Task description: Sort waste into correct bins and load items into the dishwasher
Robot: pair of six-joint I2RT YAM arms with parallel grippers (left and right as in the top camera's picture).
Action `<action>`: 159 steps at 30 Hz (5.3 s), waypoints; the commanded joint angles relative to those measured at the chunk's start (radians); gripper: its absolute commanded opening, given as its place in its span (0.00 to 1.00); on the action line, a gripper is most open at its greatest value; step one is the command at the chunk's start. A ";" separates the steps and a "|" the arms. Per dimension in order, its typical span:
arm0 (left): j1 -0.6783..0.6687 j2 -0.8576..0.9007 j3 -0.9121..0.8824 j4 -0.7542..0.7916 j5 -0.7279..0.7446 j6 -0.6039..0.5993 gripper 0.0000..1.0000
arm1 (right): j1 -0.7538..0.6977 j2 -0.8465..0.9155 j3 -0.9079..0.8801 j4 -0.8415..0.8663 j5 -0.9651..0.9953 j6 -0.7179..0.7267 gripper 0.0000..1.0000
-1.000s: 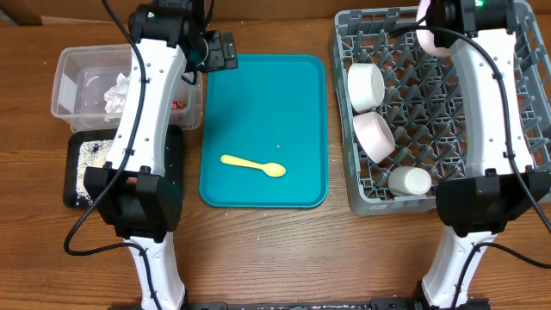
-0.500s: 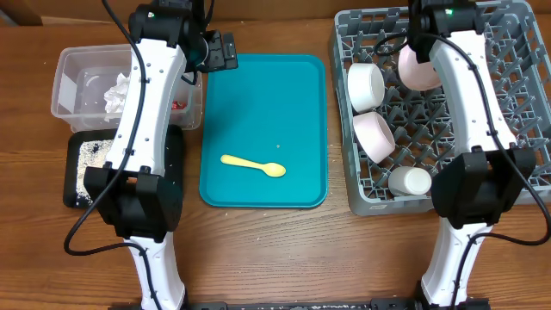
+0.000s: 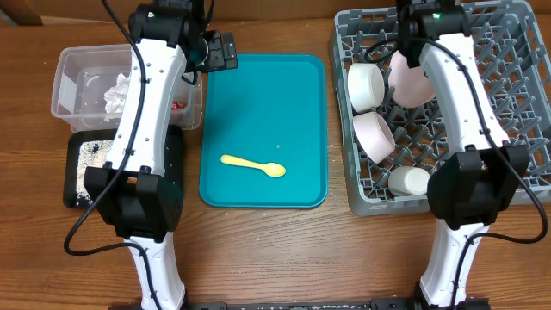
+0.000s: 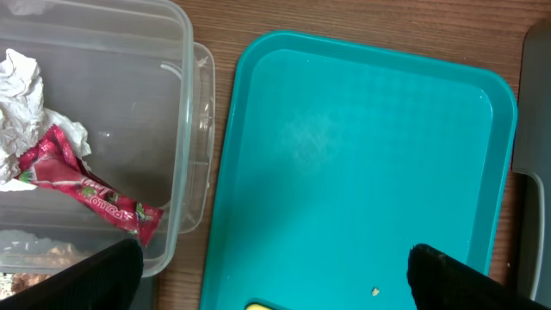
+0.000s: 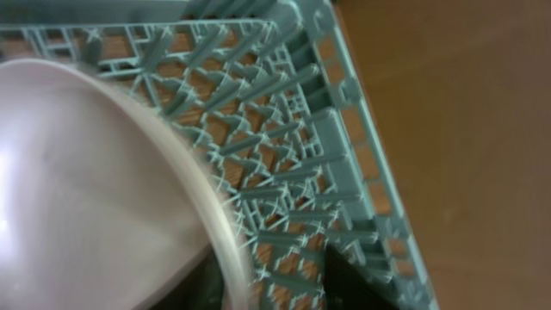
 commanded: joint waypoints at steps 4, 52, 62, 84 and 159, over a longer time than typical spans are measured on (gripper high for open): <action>-0.006 -0.002 0.006 0.002 -0.009 -0.006 1.00 | 0.045 -0.009 0.034 -0.007 -0.022 0.016 1.00; -0.006 -0.002 0.006 0.002 -0.009 -0.006 1.00 | 0.503 -0.099 -0.704 0.327 -1.091 0.658 0.48; -0.006 -0.002 0.006 0.002 -0.009 -0.006 1.00 | 0.513 -0.098 -0.771 0.419 -1.082 0.734 0.37; -0.006 -0.002 0.006 0.002 -0.009 -0.006 1.00 | 0.513 -0.103 -0.756 0.442 -1.038 0.699 0.04; -0.006 -0.002 0.006 0.002 -0.009 -0.006 1.00 | 0.557 0.069 -0.657 0.550 -0.911 0.838 0.16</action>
